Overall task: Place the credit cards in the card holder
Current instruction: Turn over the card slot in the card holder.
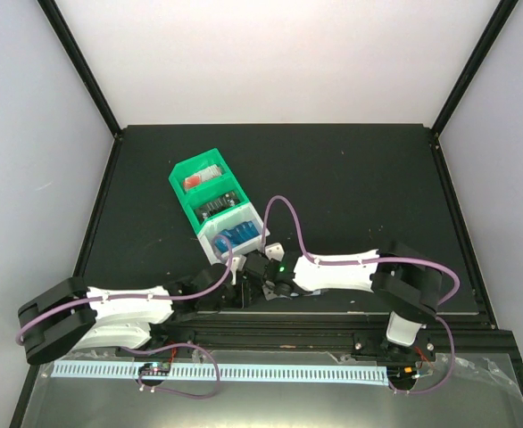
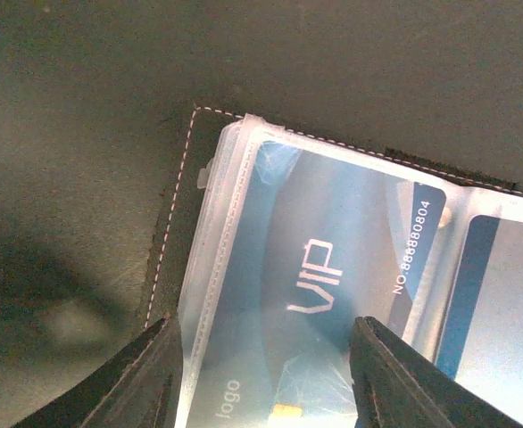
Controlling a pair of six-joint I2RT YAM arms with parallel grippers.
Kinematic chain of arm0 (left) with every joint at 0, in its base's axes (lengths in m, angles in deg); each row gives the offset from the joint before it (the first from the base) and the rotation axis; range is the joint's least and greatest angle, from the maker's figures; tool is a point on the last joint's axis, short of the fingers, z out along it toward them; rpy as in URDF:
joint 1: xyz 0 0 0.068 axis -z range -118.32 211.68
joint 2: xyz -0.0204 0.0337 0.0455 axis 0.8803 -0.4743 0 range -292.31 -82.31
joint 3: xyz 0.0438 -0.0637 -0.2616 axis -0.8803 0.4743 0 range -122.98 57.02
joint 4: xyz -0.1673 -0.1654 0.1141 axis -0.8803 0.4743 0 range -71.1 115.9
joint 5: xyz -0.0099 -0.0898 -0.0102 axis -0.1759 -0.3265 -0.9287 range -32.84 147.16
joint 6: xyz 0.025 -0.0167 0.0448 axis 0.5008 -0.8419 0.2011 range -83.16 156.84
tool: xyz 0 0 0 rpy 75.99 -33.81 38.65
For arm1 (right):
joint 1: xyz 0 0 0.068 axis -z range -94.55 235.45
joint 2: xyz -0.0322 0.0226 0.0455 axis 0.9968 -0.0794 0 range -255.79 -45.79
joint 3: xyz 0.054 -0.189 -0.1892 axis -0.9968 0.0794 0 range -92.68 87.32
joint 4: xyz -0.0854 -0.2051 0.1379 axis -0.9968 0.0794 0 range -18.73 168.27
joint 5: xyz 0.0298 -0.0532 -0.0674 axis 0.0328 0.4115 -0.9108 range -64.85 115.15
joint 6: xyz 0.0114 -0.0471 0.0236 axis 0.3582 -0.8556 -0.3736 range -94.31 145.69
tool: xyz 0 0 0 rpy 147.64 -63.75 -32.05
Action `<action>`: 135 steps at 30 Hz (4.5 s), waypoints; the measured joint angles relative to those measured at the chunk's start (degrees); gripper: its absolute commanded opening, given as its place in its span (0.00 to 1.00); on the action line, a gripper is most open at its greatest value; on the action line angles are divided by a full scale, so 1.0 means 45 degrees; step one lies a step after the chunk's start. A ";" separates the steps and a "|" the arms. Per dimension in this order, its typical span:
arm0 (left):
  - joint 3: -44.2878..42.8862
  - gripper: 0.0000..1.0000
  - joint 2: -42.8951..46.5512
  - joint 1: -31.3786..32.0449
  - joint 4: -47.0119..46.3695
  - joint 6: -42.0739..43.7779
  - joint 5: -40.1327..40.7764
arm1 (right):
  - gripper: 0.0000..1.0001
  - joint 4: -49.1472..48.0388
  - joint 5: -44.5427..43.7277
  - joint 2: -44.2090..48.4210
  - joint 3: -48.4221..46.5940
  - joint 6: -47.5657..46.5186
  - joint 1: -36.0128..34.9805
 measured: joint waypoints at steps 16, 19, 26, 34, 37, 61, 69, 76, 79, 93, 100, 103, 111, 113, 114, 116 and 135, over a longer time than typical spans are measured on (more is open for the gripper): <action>0.0345 0.27 0.1200 -0.0447 0.0593 -0.0403 0.0588 | 0.46 0.1948 -0.1608 -0.0257 -0.0758 0.0889 -0.0282; 0.0471 0.27 0.1423 -0.0539 0.0724 -0.0457 0.0670 | 0.45 0.2263 -0.1802 -0.0262 -0.0869 0.1059 -0.0301; 0.0583 0.28 0.1540 -0.0661 0.0937 -0.0471 0.0758 | 0.44 0.2778 -0.2118 -0.0267 -0.0952 0.1418 -0.0359; 0.0651 0.28 0.1549 -0.0695 0.0976 -0.0466 0.0767 | 0.41 0.3487 -0.2555 -0.0398 -0.1098 0.2006 -0.0437; 0.0651 0.27 0.1554 -0.0704 0.0976 -0.0466 0.0767 | 0.40 0.3861 -0.2730 -0.0423 -0.1137 0.2302 -0.0529; 0.0695 0.28 0.1617 -0.0894 0.0986 -0.0466 0.0767 | 0.41 0.4881 -0.3366 -0.1739 -0.1341 0.3133 -0.0903; 0.0748 0.28 0.1622 -0.0952 0.1073 -0.0466 0.0767 | 0.28 0.5100 -0.3599 -0.2055 -0.1379 0.3240 -0.0937; 0.0743 0.27 0.1622 -0.1035 0.1073 -0.0466 0.0763 | 0.18 0.5367 -0.3793 -0.2098 -0.1710 0.3274 -0.0981; 0.0748 0.28 0.1705 -0.1088 0.1088 -0.0461 0.0763 | 0.15 0.5377 -0.3832 -0.2098 -0.1792 0.3269 -0.1049; 0.0748 0.28 0.2093 -0.1200 0.1321 -0.0461 0.0777 | 0.09 0.5508 -0.4114 -0.2157 -0.2356 0.3177 -0.1384; 0.0826 0.28 0.2817 -0.1277 0.1885 -0.0461 0.1098 | 0.09 0.5401 -0.4051 -0.2361 -0.2739 0.3211 -0.1715; 0.0840 0.28 0.3099 -0.1287 0.2113 -0.0461 0.1239 | 0.10 0.5294 -0.3939 -0.2424 -0.2837 0.3298 -0.1802; 0.0913 0.28 0.3283 -0.1447 0.2424 -0.0457 0.1365 | 0.24 0.5134 -0.3721 -0.2429 -0.2851 0.3677 -0.1855; 0.0913 0.28 0.3283 -0.1491 0.2453 -0.0457 0.1370 | 0.29 0.5129 -0.3711 -0.2429 -0.2851 0.3866 -0.1855; 0.0913 0.28 0.3283 -0.1506 0.2467 -0.0457 0.1370 | 0.31 0.5158 -0.3721 -0.2429 -0.2846 0.3939 -0.1855; 0.0913 0.28 0.3283 -0.1506 0.2516 -0.0457 0.1370 | 0.32 0.5241 -0.3750 -0.2429 -0.2841 0.4075 -0.1855; 0.0991 0.32 0.3283 -0.1613 0.2531 -0.0452 0.1345 | 0.35 0.5493 -0.4099 -0.0486 -0.1015 0.4838 -0.1350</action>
